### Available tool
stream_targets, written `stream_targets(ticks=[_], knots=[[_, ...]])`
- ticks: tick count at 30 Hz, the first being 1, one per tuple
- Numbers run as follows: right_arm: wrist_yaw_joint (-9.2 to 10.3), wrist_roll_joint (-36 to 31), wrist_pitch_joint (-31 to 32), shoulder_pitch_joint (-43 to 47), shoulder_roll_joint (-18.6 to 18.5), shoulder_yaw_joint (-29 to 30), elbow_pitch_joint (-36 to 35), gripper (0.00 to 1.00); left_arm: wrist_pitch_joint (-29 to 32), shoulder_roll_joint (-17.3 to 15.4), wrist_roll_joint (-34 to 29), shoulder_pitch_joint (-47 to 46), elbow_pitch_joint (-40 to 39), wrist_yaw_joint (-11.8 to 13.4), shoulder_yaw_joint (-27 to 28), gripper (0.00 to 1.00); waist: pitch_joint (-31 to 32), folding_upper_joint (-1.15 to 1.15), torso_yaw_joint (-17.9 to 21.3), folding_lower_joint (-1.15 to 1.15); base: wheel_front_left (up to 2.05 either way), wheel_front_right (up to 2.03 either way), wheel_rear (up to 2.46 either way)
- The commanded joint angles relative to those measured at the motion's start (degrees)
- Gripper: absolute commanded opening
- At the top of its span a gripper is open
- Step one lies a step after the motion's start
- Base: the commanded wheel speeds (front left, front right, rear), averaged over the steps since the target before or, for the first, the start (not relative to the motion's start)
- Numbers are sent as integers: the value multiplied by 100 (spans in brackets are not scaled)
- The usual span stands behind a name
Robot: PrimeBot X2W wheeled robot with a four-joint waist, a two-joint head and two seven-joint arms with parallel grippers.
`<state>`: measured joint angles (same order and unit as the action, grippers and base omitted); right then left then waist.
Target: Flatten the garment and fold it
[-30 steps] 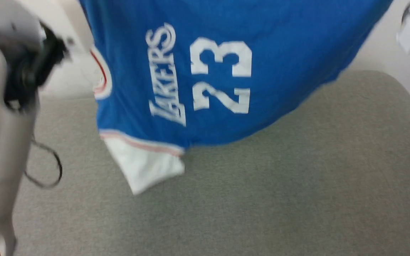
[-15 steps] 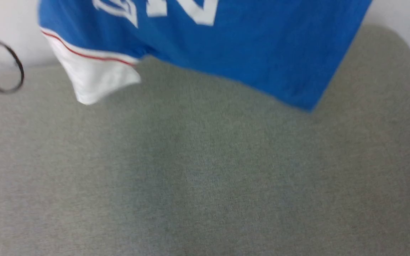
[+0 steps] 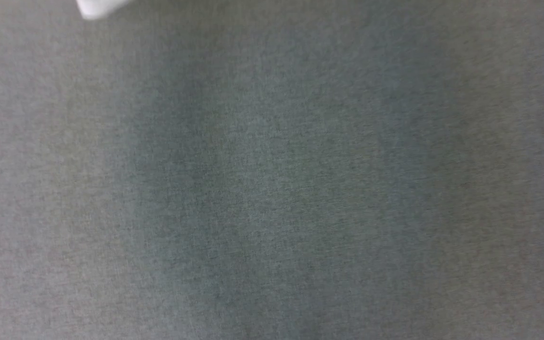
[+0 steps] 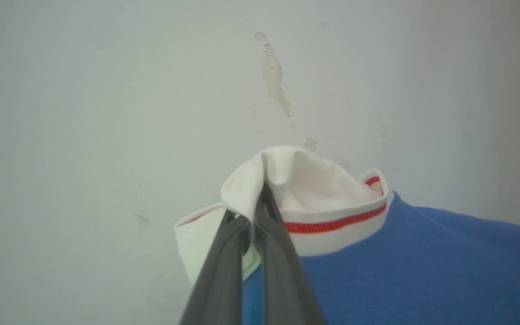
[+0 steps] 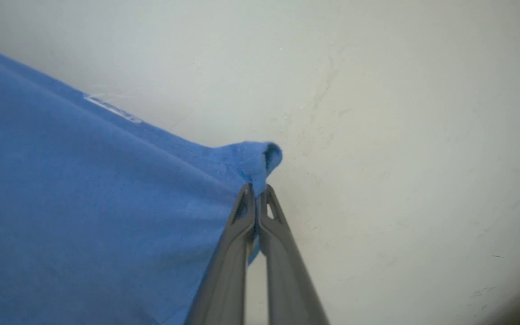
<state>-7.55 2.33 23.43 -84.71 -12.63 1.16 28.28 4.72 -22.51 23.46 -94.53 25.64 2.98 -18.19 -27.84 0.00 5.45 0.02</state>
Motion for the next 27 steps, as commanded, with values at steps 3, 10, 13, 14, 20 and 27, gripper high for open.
stream_targets(ticks=[3,10,13,14,20,27], knots=[[6,-81,-183,-52,-197,-90,136,0,-256,49,41,51,119,-117,-10,0,-743,0,-333,-2,0,0,0],[6,28,-524,178,-277,-181,328,0,-709,102,249,511,164,-299,19,0,-1019,0,-491,-2,0,0,0],[6,140,-630,368,-280,-319,330,0,-836,104,327,721,134,-342,44,0,-959,0,-510,-2,0,0,0],[6,341,-749,638,-273,-425,243,0,-927,95,415,1019,32,-379,63,0,-831,0,-513,-2,0,0,0],[6,1115,-871,2145,-478,-662,-684,0,-795,-135,560,2594,-917,-394,-94,0,-219,0,-538,-2,0,0,0],[6,1616,-652,4525,-543,-22,-2132,0,-572,-353,964,5052,-2605,171,44,0,418,0,-510,-2,0,0,0]])
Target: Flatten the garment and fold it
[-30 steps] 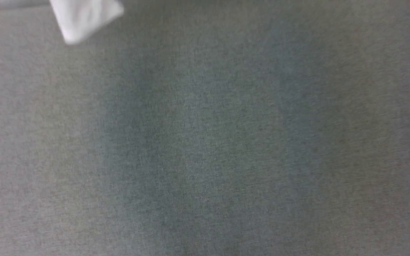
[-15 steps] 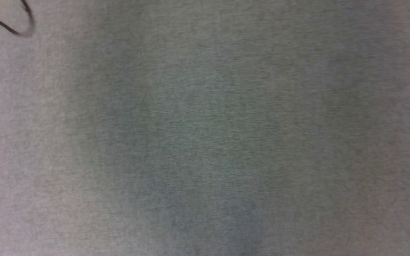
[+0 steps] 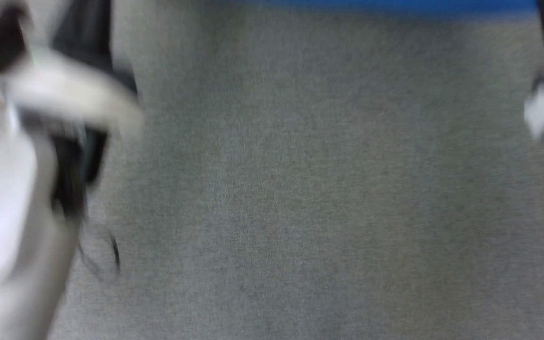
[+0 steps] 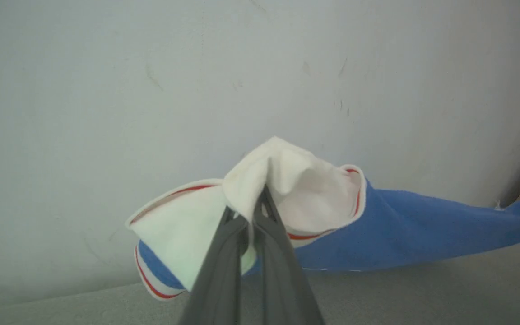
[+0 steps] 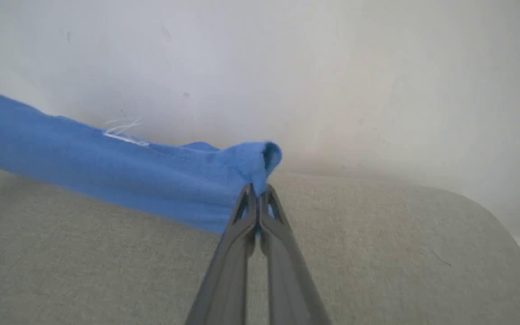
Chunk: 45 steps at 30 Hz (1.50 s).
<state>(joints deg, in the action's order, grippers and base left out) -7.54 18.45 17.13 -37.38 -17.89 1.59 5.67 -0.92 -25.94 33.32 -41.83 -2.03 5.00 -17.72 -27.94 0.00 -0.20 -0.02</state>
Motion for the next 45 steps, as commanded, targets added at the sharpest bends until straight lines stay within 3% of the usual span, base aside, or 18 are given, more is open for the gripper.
stream_targets(ticks=[1,5,12,22,32,38,45], knots=[[5,34,5,179,33,57,-109,0,-20,-44,53,211,-129,75,53,0,530,0,80,2,0,0,0],[5,185,149,1576,325,469,-924,0,-81,-61,532,1931,-1111,385,280,0,865,0,151,2,0,0,0],[5,140,443,3605,747,785,-1604,0,301,-327,1348,4553,-1708,285,57,0,1472,0,101,2,0,0,0],[5,599,1231,5318,624,558,-2067,0,1205,-702,2102,5949,-1784,290,-303,0,2034,0,-63,2,0,0,0],[5,1051,2391,6455,606,841,-2646,0,1828,-1230,2556,6854,-2359,516,-273,0,2384,0,-191,2,0,0,0],[5,972,2340,6369,689,1100,-3043,0,1703,-1457,2332,6766,-2789,580,-22,0,2289,0,-193,2,0,0,0],[5,722,2069,5581,458,1216,-3139,0,1883,-1896,1636,5713,-2904,402,46,0,1849,0,-111,2,0,0,0]])
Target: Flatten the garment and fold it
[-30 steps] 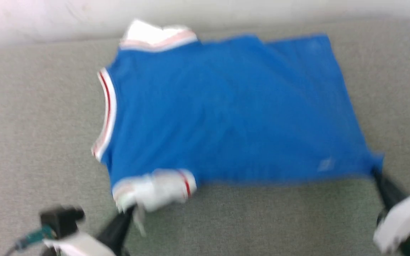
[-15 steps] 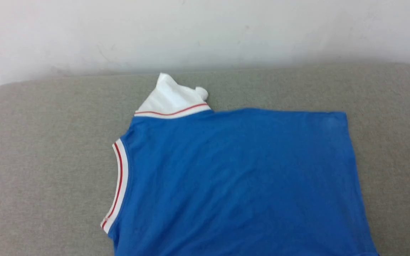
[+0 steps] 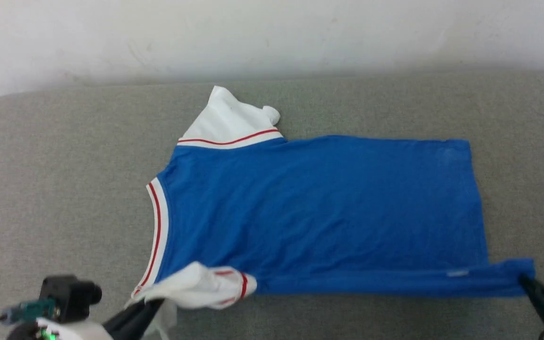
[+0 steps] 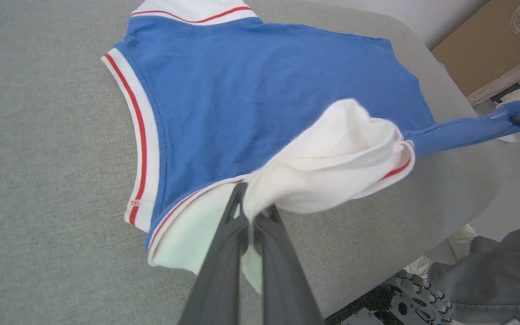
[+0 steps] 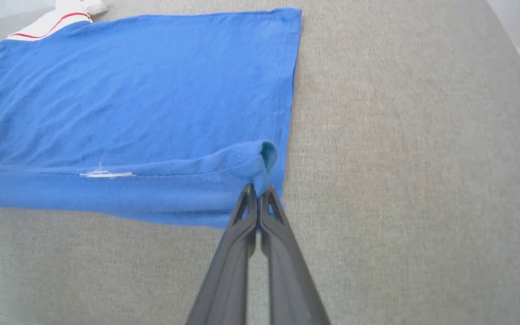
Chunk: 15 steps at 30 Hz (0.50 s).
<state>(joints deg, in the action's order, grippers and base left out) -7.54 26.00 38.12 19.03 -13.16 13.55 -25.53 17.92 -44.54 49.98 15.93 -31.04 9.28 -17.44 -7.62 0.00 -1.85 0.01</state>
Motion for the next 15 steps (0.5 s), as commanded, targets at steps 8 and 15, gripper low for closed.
stream_targets(ticks=[8,15], knots=[[5,-260,-214,-1155,-250,-165,376,0,496,-129,-586,-1750,581,-484,-312,0,-857,0,193,-1,0,0,0],[5,-371,-221,-1801,-375,-503,856,0,502,339,-928,-2903,1352,-902,-750,0,-1364,0,272,-1,0,0,0]])
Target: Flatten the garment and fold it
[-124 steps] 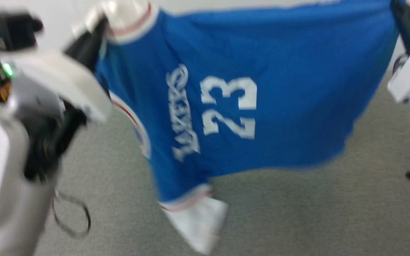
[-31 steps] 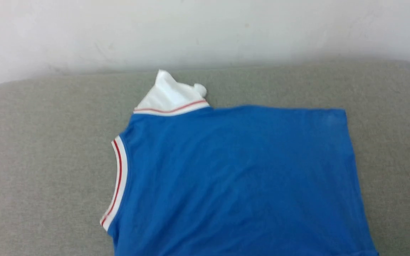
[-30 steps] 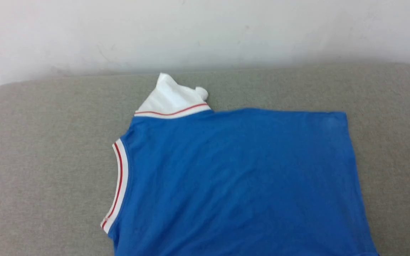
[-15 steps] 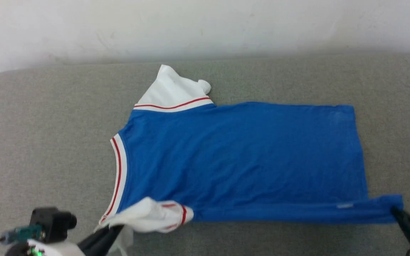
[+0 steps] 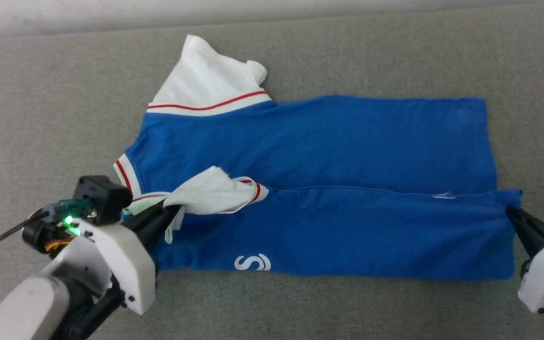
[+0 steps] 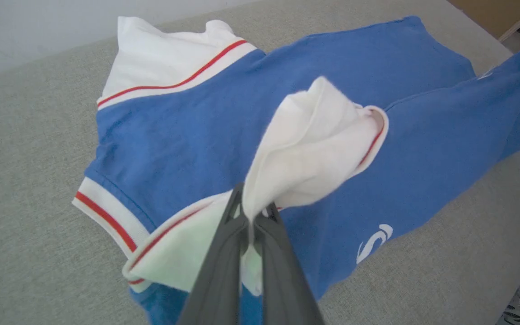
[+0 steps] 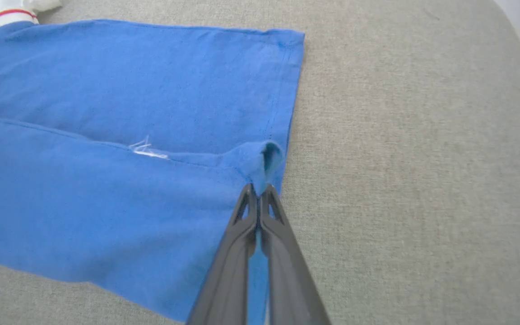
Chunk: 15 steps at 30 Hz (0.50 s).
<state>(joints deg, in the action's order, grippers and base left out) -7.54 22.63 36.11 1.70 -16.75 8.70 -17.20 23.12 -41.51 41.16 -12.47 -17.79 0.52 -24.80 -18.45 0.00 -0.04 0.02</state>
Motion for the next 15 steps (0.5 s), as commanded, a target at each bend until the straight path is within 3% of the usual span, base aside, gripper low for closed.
stream_targets(ticks=[1,9,14,15], knots=[[5,-34,-20,-138,-18,-81,116,0,-39,106,-98,-152,125,-46,-70,0,-340,0,104,-2,0,0,0],[5,-35,-197,-469,-42,-387,833,0,-399,475,-618,-537,1146,-75,-391,0,-610,0,63,-2,0,0,0],[5,-60,-302,-558,-40,-466,1117,0,-447,651,-636,-591,1559,-35,-480,0,-638,0,15,-2,0,0,0],[5,-61,-310,-574,-35,-483,1151,35,-480,694,-630,-603,1601,-6,-470,0,-635,0,6,-2,0,0,0]])
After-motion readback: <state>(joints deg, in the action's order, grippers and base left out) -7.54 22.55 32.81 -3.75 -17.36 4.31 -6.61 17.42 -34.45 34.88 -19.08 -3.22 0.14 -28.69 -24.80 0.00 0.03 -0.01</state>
